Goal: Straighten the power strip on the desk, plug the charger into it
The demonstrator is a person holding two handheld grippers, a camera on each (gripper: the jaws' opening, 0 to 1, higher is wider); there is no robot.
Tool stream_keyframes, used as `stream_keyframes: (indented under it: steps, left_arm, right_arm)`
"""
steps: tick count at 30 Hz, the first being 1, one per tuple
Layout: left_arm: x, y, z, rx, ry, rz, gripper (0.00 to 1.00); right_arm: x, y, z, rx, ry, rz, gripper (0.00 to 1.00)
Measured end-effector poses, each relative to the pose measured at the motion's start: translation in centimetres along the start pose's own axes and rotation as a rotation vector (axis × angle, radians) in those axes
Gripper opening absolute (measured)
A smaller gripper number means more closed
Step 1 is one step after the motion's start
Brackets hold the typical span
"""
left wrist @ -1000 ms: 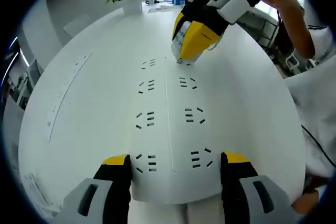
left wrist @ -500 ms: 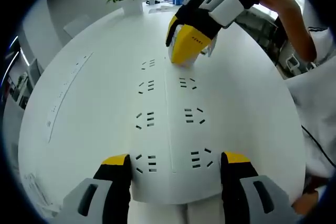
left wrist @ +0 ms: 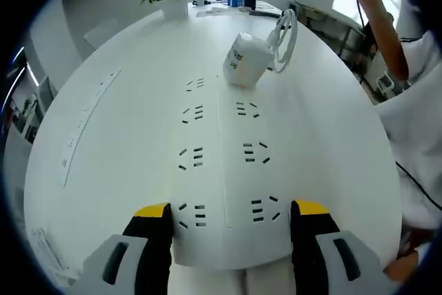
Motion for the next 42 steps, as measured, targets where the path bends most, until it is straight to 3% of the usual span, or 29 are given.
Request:
stream_keyframes:
  steps: [2, 3, 5, 6, 7, 10, 11, 13, 15, 19, 21, 23, 28, 34, 39, 42]
  left_arm:
    - [0.0, 0.0, 0.0, 0.001, 0.001, -0.004, 0.70]
    - [0.0, 0.0, 0.0, 0.001, 0.001, -0.005, 0.70]
    - [0.1, 0.0, 0.0, 0.001, 0.001, -0.006, 0.70]
    - [0.1, 0.0, 0.0, 0.001, 0.001, -0.007, 0.70]
    - [0.1, 0.0, 0.0, 0.001, 0.002, -0.007, 0.70]
    - [0.2, 0.0, 0.0, 0.002, 0.003, -0.006, 0.70]
    - [0.2, 0.0, 0.0, 0.002, 0.004, -0.006, 0.70]
    - [0.2, 0.0, 0.0, 0.003, 0.004, -0.006, 0.70]
    - [0.2, 0.0, 0.0, 0.003, 0.005, -0.006, 0.70]
    - [0.3, 0.0, 0.1, 0.005, 0.007, -0.011, 0.70]
    - [0.3, 0.0, 0.1, 0.005, 0.008, -0.011, 0.70]
    - [0.3, 0.0, 0.1, 0.005, 0.009, -0.011, 0.70]
    - [0.2, 0.0, 0.1, 0.006, 0.011, -0.015, 0.70]
    - [0.2, 0.0, 0.0, 0.007, 0.013, -0.017, 0.70]
    - [0.2, 0.0, 0.0, 0.007, 0.012, -0.016, 0.70]
    - [0.2, 0.0, 0.0, 0.006, 0.012, -0.015, 0.70]
  right_arm:
    - [1.1, 2.3, -0.5, -0.004, 0.031, 0.123, 0.15]
    - [1.7, 3.5, -1.1, 0.019, 0.088, 0.196, 0.20]
    - [1.8, 5.1, -1.7, 0.018, 0.155, 0.359, 0.40]
    - [1.5, 4.9, -1.7, 0.007, 0.121, 0.438, 0.55]
    - [0.9, 4.5, -1.7, 0.045, 0.074, 0.472, 0.62]
    - [-0.6, 2.6, -0.3, 0.112, -0.164, 0.535, 0.65]
    - [-0.8, 2.4, -0.1, 0.113, -0.162, 0.551, 0.64]
    - [-1.6, 2.0, 0.7, 0.061, -0.093, 0.539, 0.64]
    - [-2.3, 1.6, 1.0, 0.030, 0.037, 0.503, 0.67]
    - [-4.5, 0.2, 0.9, 0.120, 0.158, 0.346, 0.66]
    - [-5.5, -0.7, 1.1, 0.134, 0.247, 0.300, 0.68]
    - [-6.7, -1.7, 1.4, 0.171, 0.272, 0.242, 0.71]
    - [-9.3, -3.7, 2.3, 0.225, 0.356, 0.103, 0.64]
    - [-11.1, -5.9, 2.6, 0.322, 0.445, 0.038, 0.50]
    - [-11.2, -6.8, 2.9, 0.405, 0.459, 0.040, 0.34]
    - [-11.1, -7.0, 3.1, 0.422, 0.467, 0.043, 0.33]
Point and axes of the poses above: the point that each gripper's makers call its tool centre point, and the gripper's own axes: y roughly backward along the fingers, z roughly to its right, x roughly out of its top, the point moved 8 cm from there along y, roughly backward along the fingers, and after that the axes turned 1 degree about -z, right-handed, at the moved point
